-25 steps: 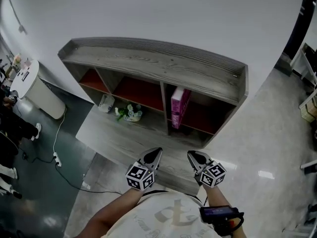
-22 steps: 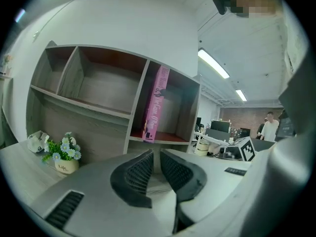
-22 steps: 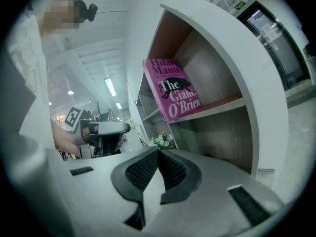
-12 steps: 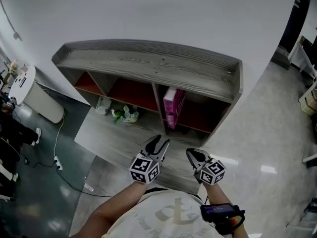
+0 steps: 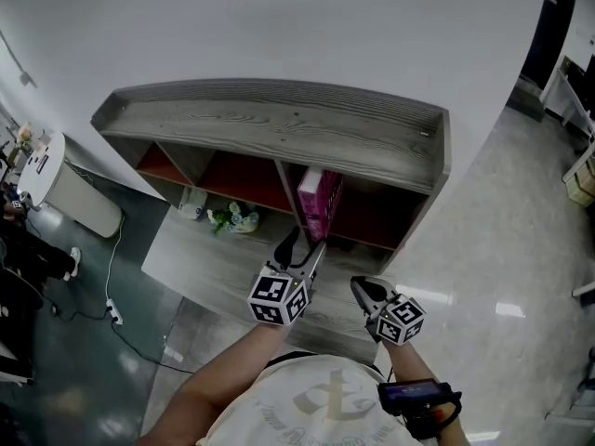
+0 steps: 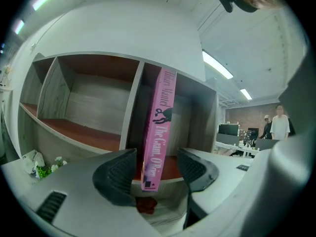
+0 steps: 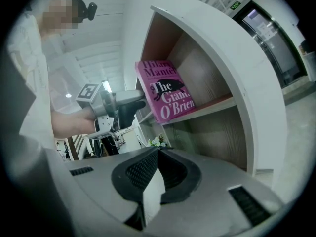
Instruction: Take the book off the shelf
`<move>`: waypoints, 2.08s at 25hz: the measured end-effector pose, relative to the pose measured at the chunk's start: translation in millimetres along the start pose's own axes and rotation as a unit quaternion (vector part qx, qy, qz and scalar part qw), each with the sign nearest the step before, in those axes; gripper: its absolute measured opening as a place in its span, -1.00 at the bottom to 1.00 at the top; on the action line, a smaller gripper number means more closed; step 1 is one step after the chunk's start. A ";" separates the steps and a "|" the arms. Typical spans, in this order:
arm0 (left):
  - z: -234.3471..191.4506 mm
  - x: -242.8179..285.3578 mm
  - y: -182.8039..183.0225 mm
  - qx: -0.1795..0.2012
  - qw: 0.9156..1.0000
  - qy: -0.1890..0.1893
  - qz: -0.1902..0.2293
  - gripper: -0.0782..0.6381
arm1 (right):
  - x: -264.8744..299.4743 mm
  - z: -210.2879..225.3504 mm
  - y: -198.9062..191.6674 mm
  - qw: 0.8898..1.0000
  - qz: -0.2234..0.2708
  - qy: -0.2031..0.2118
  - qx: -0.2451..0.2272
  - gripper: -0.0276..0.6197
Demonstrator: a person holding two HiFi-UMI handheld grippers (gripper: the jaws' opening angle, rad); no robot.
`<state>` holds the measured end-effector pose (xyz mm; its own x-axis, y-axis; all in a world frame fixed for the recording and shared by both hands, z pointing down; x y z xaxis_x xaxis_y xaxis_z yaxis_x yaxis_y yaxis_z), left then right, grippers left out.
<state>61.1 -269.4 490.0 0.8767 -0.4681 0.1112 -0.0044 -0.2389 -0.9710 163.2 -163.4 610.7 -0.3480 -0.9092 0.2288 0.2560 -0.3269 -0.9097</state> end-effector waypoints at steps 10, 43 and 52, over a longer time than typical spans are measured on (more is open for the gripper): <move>-4.7 40.0 28.2 0.029 0.999 0.023 0.001 -0.04 | 1.2 9.6 -2.1 1.000 0.003 -0.006 0.013 -0.90; -21.7 64.0 32.0 0.045 0.997 0.056 -0.007 -0.35 | -5.1 28.2 -7.3 0.999 0.001 -0.014 0.033 -0.90; -13.2 39.8 30.6 0.045 0.998 0.032 0.010 -0.35 | -7.7 19.5 -6.9 1.000 -0.003 -0.015 0.024 -0.90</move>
<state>89.5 -306.5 467.6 0.8442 -0.5260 0.1029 0.0248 -0.1536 -0.9878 181.7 -159.2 622.0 -0.3231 -0.9143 0.2442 0.2975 -0.3431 -0.8909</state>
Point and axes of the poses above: the fingertips, and each gripper's own axes: x forward along the fingers, z to its right, y out of its top, the point moved 3 cm from there along -x, backward along the fingers, and after that the axes turned 14 degrees about -y, right-handed, at the moved point
